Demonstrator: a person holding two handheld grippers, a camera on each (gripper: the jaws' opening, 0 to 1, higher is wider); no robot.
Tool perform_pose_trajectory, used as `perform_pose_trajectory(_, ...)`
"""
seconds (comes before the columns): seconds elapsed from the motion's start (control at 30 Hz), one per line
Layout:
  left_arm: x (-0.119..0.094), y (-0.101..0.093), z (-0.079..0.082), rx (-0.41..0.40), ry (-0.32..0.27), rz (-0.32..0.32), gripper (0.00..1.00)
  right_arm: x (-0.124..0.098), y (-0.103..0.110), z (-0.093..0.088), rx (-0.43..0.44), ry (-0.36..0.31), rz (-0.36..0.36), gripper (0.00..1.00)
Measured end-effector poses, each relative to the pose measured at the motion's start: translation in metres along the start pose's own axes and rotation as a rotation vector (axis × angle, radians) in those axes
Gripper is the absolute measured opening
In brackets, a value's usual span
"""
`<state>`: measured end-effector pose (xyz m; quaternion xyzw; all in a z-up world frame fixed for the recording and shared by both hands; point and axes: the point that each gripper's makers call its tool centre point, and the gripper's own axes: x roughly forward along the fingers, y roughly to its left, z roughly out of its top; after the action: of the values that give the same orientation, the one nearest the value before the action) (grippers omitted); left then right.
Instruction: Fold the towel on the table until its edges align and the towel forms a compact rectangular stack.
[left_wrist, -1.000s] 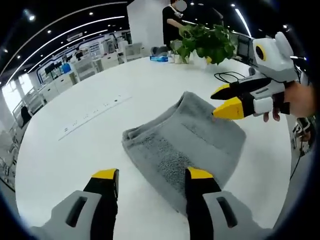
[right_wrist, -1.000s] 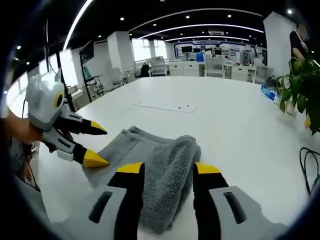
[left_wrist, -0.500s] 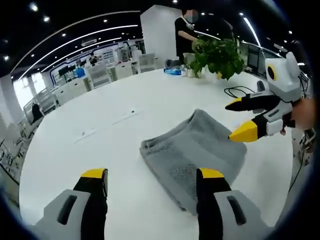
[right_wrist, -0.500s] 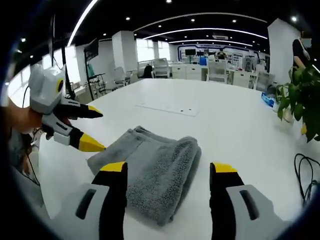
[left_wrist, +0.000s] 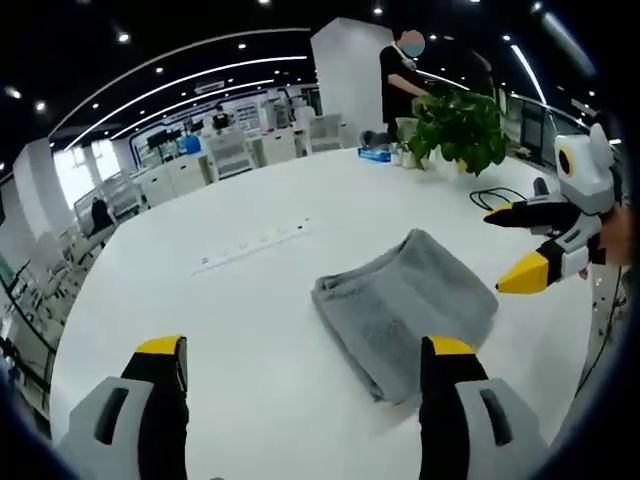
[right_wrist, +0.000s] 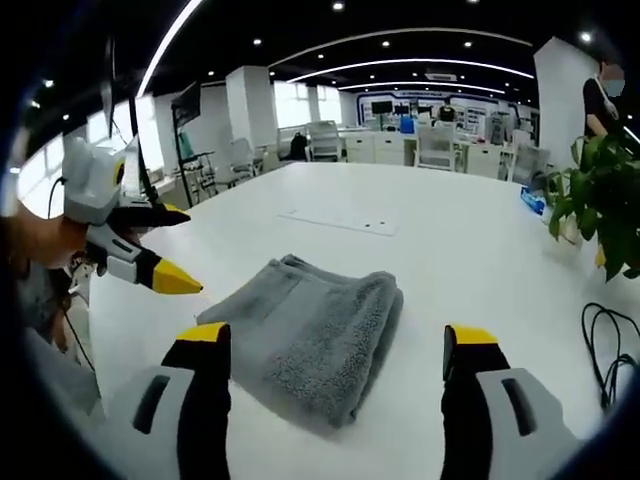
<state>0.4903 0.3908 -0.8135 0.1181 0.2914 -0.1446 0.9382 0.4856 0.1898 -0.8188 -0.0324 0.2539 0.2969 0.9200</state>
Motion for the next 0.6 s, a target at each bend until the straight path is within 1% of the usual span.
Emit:
perform_pose_trajectory(0.07, -0.008, -0.001, -0.001, -0.007, -0.004, 0.004, 0.99, -0.004, 0.004, 0.000, -0.001, 0.002, 0.009, 0.97)
perform_pose_trajectory(0.17, -0.014, -0.002, -0.002, -0.018, -0.002, 0.004, 0.99, -0.010, 0.007, 0.001, -0.012, 0.001, 0.016, 0.99)
perform_pose_trajectory(0.43, -0.037, 0.003, 0.004, -0.012, -0.026, 0.023, 0.99, -0.035, 0.005, 0.008, -0.035, -0.029, 0.024, 0.99)
perform_pose_trajectory(0.53, -0.046, 0.004, 0.004, -0.005, -0.033, 0.028, 0.99, -0.046, 0.004, 0.005, -0.036, -0.033, 0.020, 0.99)
perform_pose_trajectory(0.6, -0.051, 0.003, 0.003, -0.001, -0.028, 0.026, 0.99, -0.052, 0.003, -0.001, -0.009, -0.021, 0.014, 0.99)
